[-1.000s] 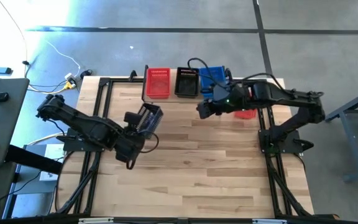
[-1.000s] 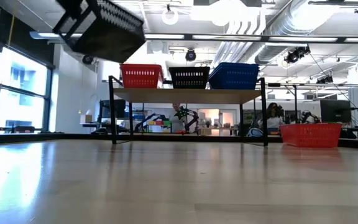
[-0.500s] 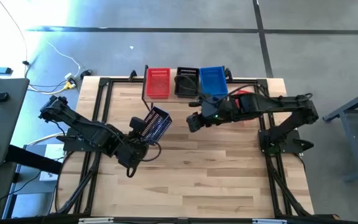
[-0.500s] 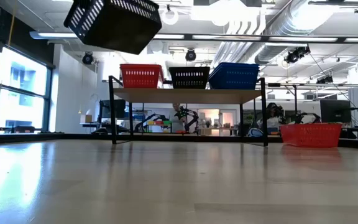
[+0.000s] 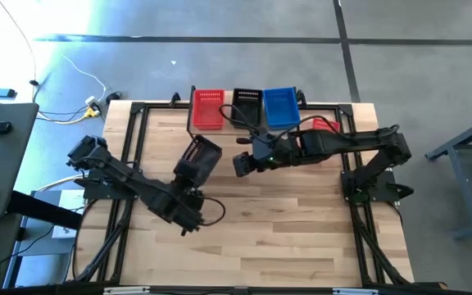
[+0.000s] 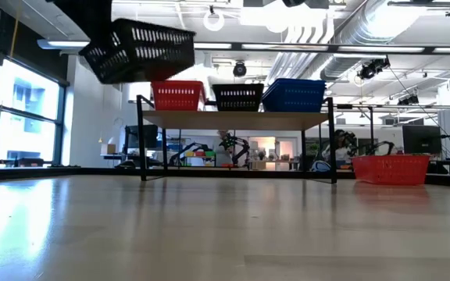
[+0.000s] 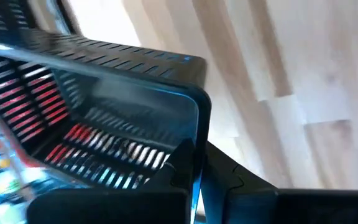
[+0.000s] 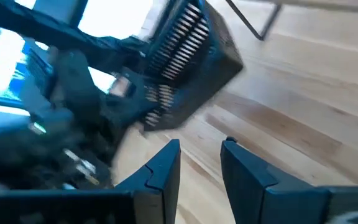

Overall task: Stack baskets on shelf by color
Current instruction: Stack the black bin on top of the stacked black bins on the shelf

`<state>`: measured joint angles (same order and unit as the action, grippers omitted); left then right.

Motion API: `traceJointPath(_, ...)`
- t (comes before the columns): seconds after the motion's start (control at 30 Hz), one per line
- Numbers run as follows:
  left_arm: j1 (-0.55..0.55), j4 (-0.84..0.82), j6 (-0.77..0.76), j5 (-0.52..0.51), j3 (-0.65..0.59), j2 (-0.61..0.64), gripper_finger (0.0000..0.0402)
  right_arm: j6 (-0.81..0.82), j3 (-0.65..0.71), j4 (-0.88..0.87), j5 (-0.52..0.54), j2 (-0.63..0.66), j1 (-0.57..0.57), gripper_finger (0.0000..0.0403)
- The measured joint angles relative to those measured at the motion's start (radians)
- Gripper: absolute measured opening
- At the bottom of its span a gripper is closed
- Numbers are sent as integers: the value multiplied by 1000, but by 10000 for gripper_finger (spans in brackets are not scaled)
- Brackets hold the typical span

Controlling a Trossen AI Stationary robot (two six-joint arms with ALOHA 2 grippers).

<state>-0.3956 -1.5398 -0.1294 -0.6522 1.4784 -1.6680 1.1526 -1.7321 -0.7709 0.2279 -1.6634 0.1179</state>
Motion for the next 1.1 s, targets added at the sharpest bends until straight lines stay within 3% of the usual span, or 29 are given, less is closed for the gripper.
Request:
traceJointPath(0.13, -11, -24, -10, -67, 0, -43, 1, 1, 0, 22, -16, -13, -8, 99)
traceJointPath(0.5, -18, -31, 7, -69, 0, -107, 1, 55, 0, 41, -103, -94, -16, 101)
traceJointPath(0.87, -17, -32, 80, -96, 0, -120, 1, 204, 0, 72, -120, -154, -62, 161)
traceJointPath(1.1, -17, -31, 81, -96, 0, -120, 1, 274, 0, 163, -130, -188, -66, 165)
